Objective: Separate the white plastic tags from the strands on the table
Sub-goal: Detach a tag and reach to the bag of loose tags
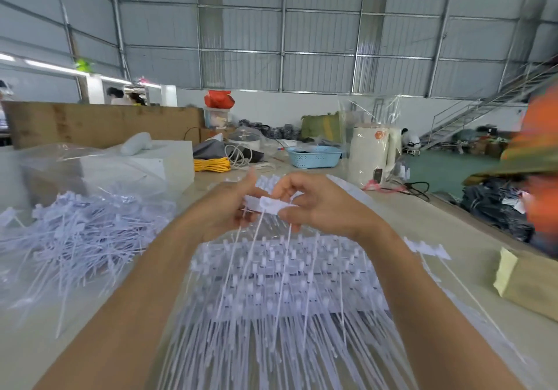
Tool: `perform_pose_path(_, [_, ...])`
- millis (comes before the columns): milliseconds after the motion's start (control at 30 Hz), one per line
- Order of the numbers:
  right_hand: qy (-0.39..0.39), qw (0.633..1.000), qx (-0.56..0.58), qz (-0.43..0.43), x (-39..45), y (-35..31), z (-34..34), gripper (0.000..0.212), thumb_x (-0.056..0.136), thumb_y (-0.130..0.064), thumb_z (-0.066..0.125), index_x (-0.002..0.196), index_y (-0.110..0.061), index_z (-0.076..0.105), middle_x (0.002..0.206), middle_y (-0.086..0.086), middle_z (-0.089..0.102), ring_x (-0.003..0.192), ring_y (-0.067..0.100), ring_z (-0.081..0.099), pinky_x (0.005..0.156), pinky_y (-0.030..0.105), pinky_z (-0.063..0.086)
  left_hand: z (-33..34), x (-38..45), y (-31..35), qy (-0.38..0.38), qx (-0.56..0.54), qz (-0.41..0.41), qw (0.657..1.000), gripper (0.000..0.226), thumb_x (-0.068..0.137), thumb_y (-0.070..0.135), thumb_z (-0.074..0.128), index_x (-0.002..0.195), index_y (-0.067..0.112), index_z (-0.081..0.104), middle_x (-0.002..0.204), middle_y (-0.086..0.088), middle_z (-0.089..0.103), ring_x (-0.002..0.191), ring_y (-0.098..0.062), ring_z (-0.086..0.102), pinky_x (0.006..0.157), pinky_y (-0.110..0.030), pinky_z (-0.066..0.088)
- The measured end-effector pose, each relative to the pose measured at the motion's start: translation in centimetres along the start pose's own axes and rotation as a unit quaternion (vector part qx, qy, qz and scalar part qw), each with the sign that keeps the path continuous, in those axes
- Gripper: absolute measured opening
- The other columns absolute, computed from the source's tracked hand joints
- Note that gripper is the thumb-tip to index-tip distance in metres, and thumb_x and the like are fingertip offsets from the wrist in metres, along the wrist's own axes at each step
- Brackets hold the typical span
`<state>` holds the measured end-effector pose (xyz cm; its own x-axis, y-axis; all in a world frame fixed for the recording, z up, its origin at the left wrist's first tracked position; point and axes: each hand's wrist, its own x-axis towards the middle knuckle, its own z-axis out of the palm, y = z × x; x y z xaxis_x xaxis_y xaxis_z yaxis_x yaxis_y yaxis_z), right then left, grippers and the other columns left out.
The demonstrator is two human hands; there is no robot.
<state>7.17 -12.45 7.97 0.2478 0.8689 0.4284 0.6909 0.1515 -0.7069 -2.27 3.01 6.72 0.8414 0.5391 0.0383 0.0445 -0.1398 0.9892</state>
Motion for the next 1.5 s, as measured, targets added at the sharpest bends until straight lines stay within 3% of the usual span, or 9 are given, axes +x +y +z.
perform_pose_path(133, [0.028,0.996,-0.086,0.019,0.4,0.9,1.0,0.033,0.08,-0.007,0.07,0.1,-0.015,0.046,0.091,0.002,0.048,0.067,0.017,0.051,0.066,0.038,0.048,1.0,-0.2,0.3,-0.07,0.023,0.023,0.997,0.079,0.05,0.083,0.045,0.073,0.013,0.072,0.08,-0.006,0.065,0.063,-0.015,0.059,0.058,-0.022,0.048])
perform_pose_path(300, [0.056,0.993,-0.104,0.027,0.7,1.7,0.9,0.045,0.076,-0.023,0.077,0.108,-0.019,0.045,0.096,0.001,0.05,0.064,0.01,0.05,0.059,0.025,0.044,1.0,-0.5,-0.3,-0.049,0.154,0.116,0.98,0.01,0.088,0.02,0.066,0.079,0.015,0.067,0.058,0.009,0.063,0.054,-0.002,0.056,0.054,-0.014,0.046])
perform_pose_path(500, [0.007,0.988,-0.147,0.052,0.4,2.3,-0.2,0.025,0.087,-0.026,0.066,0.076,-0.003,0.063,0.064,0.002,0.058,0.053,0.002,0.05,0.059,0.02,0.039,1.5,-0.4,0.0,-0.003,0.126,0.173,0.977,0.011,0.09,0.017,0.063,0.079,0.018,0.066,0.055,0.01,0.061,0.046,-0.003,0.051,0.047,-0.014,0.041])
perform_pose_path(867, [0.02,0.98,-0.196,0.025,0.4,3.2,0.8,0.022,0.083,-0.021,0.07,0.083,0.001,0.068,0.063,-0.027,0.051,0.058,0.0,0.051,0.069,0.033,0.048,2.9,-0.7,-0.6,0.03,0.2,0.053,0.978,0.032,0.094,0.023,0.058,0.064,0.013,0.058,0.044,0.001,0.052,0.03,-0.002,0.041,0.035,-0.01,0.03])
perform_pose_path(1000, [0.028,0.983,-0.184,-0.003,0.3,3.1,1.2,0.021,0.082,-0.017,0.071,0.085,0.004,0.069,0.078,0.01,0.07,0.067,0.022,0.06,0.071,0.039,0.051,2.5,-0.7,-0.2,0.024,0.199,0.002,0.98,0.034,0.091,0.009,0.055,0.057,0.011,0.052,0.033,0.004,0.042,0.026,-0.005,0.035,0.034,-0.011,0.023])
perform_pose_path(1200, [0.01,0.965,-0.258,-0.041,0.4,3.6,1.8,0.004,0.083,-0.011,0.068,0.085,-0.01,0.072,0.066,-0.002,0.062,0.065,0.019,0.057,0.062,0.029,0.043,0.6,-1.4,0.6,-0.084,0.223,-0.06,0.969,0.03,0.089,-0.002,0.047,0.062,0.009,0.052,0.037,0.001,0.037,0.033,-0.009,0.023,0.038,-0.012,0.017])
perform_pose_path(1333, [0.093,0.938,-0.333,-0.019,-0.1,4.8,-0.3,0.009,0.088,-0.02,0.062,0.088,-0.013,0.067,0.079,-0.002,0.065,0.081,0.025,0.06,0.07,0.033,0.047,-0.8,-2.4,2.2,-0.182,-0.007,-0.028,0.983,0.02,0.076,0.011,0.054,0.057,0.011,0.061,0.039,0.004,0.038,0.027,-0.004,0.026,0.029,-0.011,0.018])
perform_pose_path(1400, [0.12,0.965,-0.234,0.006,-0.6,4.5,-1.1,0.014,0.088,-0.029,0.064,0.09,-0.016,0.068,0.08,-0.004,0.066,0.078,0.02,0.061,0.076,0.037,0.049,-1.4,-2.1,2.7,-0.112,-0.123,0.021,0.986,0.016,0.084,0.015,0.052,0.071,0.011,0.058,0.044,0.004,0.043,0.029,-0.002,0.027,0.028,-0.011,0.018])
perform_pose_path(1500, [0.101,0.985,-0.14,0.009,-0.5,3.0,-1.0,0.016,0.086,-0.029,0.065,0.085,-0.014,0.068,0.068,-0.009,0.058,0.06,0.008,0.053,0.068,0.034,0.048,-1.2,-0.7,1.7,0.077,0.011,0.08,0.994,0.013,0.096,0.019,0.054,0.085,0.015,0.06,0.053,0.001,0.057,0.032,-0.003,0.035,0.033,-0.012,0.024])
